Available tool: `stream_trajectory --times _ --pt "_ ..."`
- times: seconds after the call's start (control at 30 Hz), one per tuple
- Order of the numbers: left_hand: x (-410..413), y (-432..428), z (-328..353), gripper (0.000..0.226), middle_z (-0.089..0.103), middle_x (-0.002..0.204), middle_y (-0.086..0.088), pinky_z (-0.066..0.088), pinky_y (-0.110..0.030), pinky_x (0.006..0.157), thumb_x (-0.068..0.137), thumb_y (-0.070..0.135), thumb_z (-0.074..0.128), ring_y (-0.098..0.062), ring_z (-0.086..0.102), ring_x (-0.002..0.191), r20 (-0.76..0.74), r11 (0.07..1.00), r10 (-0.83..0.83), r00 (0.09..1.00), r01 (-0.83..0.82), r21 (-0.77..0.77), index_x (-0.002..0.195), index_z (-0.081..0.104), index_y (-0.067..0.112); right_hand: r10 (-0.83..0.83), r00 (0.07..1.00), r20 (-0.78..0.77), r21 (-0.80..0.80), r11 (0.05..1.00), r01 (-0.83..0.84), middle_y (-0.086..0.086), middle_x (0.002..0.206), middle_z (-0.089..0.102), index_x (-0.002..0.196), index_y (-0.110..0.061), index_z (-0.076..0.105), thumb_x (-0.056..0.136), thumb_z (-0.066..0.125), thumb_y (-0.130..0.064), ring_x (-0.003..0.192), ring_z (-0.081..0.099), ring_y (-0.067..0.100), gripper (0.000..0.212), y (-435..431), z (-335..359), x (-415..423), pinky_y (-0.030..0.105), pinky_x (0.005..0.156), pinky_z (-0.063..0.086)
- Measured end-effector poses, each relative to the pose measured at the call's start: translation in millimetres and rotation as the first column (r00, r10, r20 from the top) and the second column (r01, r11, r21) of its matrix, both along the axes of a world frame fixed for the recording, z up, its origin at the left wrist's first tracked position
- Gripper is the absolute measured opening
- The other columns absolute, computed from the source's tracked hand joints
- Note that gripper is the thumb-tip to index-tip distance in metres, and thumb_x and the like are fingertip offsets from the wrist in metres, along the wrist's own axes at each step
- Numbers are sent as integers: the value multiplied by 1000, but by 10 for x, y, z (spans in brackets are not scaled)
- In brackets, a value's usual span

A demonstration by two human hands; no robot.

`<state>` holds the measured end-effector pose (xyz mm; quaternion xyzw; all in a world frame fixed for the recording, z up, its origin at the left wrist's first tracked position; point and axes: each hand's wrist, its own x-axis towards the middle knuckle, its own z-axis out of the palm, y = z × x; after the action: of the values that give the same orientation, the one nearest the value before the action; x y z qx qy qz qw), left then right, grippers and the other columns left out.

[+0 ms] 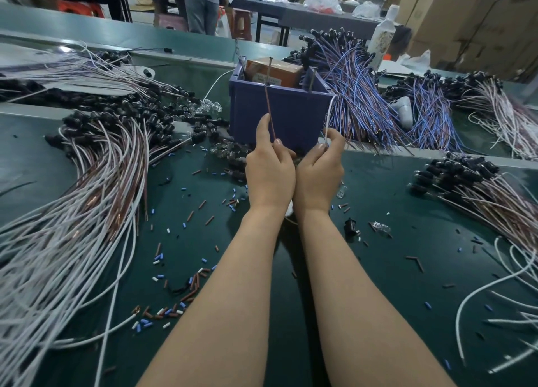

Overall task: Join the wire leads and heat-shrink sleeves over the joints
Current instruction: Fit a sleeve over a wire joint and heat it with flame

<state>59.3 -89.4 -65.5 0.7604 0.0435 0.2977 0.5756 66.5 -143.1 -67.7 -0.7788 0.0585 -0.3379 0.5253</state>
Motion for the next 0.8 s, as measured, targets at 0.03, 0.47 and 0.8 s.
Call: stream_trajectory --times 0.03,0.47,0.8 --pt "0 3 3 47 68 75 -3 41 -11 66 98 7 41 -16 62 70 0 1000 1 1000 -1 -2 144 34 12 17 1000 6 -20 1000 -17 -1 78 53 127 -5 48 99 35 -8 67 48 17 30 3 -3 -3 21 58 28" --pt "11 21 8 48 71 84 -11 45 -25 78 98 9 41 -23 65 79 -36 1000 -2 999 3 23 145 35 16 110 994 3 -78 991 -109 9 94 67 130 -16 54 97 43 -7 76 53 19 37 -8 -22 41 19 63 31" --pt "-4 3 13 49 71 81 -8 46 -21 75 97 8 42 -20 66 76 -24 1000 2 1000 -2 -9 146 31 12 25 997 77 0 1000 -25 3 82 59 129 -9 53 97 39 -4 66 50 16 34 -10 -9 28 12 58 31"
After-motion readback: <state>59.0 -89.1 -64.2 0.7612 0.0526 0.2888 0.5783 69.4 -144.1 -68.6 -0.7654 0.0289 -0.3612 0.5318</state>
